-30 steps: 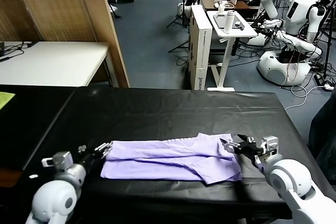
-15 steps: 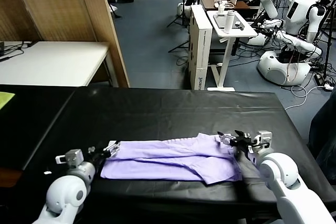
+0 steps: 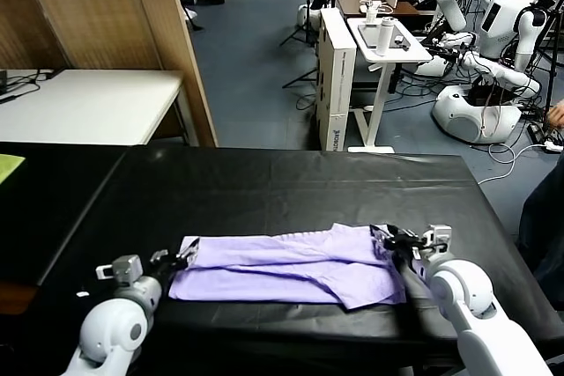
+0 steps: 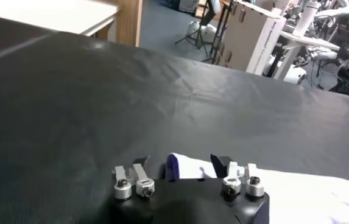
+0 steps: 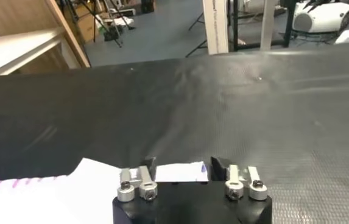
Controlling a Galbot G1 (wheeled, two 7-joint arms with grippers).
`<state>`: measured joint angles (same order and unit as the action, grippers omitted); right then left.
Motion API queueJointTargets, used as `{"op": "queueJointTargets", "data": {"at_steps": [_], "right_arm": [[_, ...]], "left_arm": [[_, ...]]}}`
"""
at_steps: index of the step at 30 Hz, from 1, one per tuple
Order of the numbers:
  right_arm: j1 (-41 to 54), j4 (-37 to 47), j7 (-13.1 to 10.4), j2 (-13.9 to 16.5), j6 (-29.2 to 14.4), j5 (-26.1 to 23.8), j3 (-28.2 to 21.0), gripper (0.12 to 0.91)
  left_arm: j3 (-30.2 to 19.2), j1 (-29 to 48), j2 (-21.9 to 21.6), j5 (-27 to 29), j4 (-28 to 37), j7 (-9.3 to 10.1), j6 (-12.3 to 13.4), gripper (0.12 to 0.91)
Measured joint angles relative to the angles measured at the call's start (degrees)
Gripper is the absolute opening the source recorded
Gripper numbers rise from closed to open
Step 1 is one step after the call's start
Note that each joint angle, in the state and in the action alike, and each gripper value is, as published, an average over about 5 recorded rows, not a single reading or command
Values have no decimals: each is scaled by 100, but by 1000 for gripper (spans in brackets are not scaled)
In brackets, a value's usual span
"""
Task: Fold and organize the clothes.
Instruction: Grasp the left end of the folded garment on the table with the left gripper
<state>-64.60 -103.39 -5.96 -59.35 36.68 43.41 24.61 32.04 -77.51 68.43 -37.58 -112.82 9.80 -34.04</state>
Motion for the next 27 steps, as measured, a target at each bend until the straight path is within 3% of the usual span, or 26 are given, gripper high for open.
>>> {"op": "queueJointTargets", "data": {"at_steps": [4,7,10,15,18,22,27], "right_arm": [[7,-7,16,-48,-56,-47,39,182],[-15,-18,9,-90,-141,-98,80,152],[-62,-27,-4,-149,-271,-201,126,154],[-150,-27,-11,-274,-414,-322,188,155],[-201,-74,70,-300,-444,-275,217,223],[-277,-213,203,-242,-506,-184,283,463],[-395,-481,223,-56,-523,-66,394,761]], "left_arm": [[-16,4,-6,55,10,-35,3,351],[-43,35,-10,120,38,-58,15,209],[-79,91,-13,204,95,-78,46,155],[-184,307,-19,243,259,-64,76,151],[-251,507,-36,186,363,-25,68,151],[-268,658,-111,81,385,34,8,213],[-152,562,-294,-207,222,155,-169,513]]}}
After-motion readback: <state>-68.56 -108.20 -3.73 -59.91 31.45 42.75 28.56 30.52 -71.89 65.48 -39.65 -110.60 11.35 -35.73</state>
